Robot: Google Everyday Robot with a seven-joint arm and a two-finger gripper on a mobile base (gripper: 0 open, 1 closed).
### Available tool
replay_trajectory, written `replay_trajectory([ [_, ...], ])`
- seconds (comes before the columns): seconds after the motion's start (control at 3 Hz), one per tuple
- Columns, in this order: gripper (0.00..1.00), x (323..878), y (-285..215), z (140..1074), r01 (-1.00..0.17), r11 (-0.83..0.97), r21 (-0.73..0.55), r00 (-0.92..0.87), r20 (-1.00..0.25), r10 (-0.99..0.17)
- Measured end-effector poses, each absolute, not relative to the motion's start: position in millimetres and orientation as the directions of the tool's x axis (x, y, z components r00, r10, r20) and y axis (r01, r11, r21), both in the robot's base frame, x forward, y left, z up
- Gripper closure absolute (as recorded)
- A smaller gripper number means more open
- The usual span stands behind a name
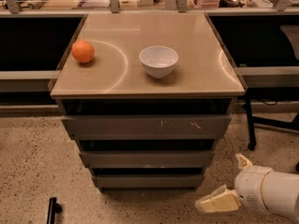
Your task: Open bottom drawer
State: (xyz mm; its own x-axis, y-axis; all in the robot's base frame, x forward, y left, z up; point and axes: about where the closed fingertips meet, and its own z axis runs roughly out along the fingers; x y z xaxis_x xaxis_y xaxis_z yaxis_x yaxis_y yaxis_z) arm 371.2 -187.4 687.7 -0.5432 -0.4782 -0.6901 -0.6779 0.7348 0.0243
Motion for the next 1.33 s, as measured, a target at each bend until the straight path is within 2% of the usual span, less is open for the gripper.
replay_trajectory([
  [0.33,0.0,381.7,-171.0,665.6,-0.707,0.7,0.102,-0.485,-0.79,-0.375],
  [0.67,0.0,391.8,-158.9,625.6,-0.768,0.626,0.135,-0.428,-0.835,-0.346],
  [1.0,0.0,389.6,-147.9,590.5,-0.775,0.596,0.211,-0.45,-0.846,-0.286],
  [1.33,0.0,385.9,-145.4,589.8,-0.768,0.61,0.195,-0.449,-0.843,-0.297],
])
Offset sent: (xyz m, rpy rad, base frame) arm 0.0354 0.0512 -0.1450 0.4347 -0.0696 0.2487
